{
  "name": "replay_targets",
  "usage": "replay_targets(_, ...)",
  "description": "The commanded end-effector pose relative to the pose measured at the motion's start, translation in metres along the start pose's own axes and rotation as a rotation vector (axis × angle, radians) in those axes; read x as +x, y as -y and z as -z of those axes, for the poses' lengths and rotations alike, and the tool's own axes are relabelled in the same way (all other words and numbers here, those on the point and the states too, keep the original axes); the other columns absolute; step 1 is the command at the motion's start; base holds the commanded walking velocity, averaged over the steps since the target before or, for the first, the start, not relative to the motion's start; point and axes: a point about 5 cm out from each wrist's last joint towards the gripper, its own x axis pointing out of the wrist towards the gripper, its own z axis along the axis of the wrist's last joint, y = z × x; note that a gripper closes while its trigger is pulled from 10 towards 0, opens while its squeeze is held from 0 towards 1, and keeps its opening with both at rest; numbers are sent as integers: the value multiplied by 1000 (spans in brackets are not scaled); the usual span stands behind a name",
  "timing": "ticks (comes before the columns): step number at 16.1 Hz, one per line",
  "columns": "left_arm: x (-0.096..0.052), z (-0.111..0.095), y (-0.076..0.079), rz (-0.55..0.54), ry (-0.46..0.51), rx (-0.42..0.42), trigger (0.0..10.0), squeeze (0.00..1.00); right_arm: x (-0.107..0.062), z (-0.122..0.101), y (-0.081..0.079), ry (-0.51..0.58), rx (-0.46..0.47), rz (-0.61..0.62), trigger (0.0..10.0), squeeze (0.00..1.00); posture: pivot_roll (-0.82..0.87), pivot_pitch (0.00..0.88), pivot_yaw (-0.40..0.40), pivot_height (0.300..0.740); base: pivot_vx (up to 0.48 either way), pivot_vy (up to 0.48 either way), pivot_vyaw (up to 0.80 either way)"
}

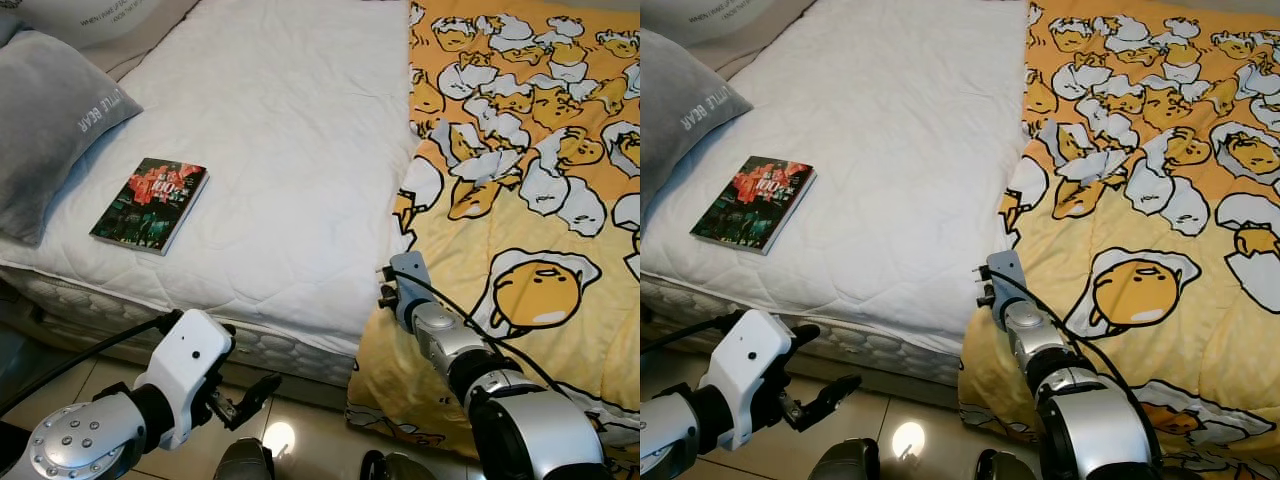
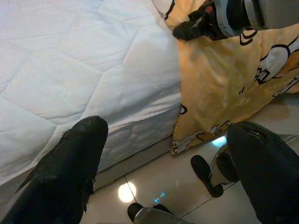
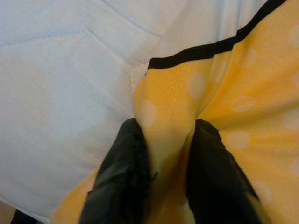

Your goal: Clean up the room

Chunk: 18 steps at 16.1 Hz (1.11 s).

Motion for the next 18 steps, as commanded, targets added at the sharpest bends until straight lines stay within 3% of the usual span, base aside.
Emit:
replay_targets(1,-2,-2,3,3,5,7,10000,0,-1,3,1,0,14,-6,0,0,341,178,-27,740,0,0,0)
replay_targets(6,1,-4,0,-2,10,9,10000,0,-1,-1,-6,45,107,-150,0,0,333,163,-19,740,0,0,0)
replay_targets(9,1,-2,-1,1,7,7,10000,0,-6,2,-17,50,55,-401,0,0,326,152,-18,740,0,0,0)
replay_targets(12,2,0,0,16,1,7,10000,0,-12,4,-24,69,57,-564,0,0,317,139,-13,740,0,0,0)
replay_targets(14,3,1,0,28,-5,10,10000,0,-19,21,-33,16,-2,-675,0,0,318,135,-11,740,0,0,0)
replay_targets(16,3,2,0,31,-6,11,10000,0,-23,36,-37,-30,-12,-695,0,0,319,132,-9,740,0,0,0)
replay_targets(18,4,2,-1,33,-8,14,10000,0,-24,40,-44,-25,43,-696,0,0,323,122,-9,740,0,0,0)
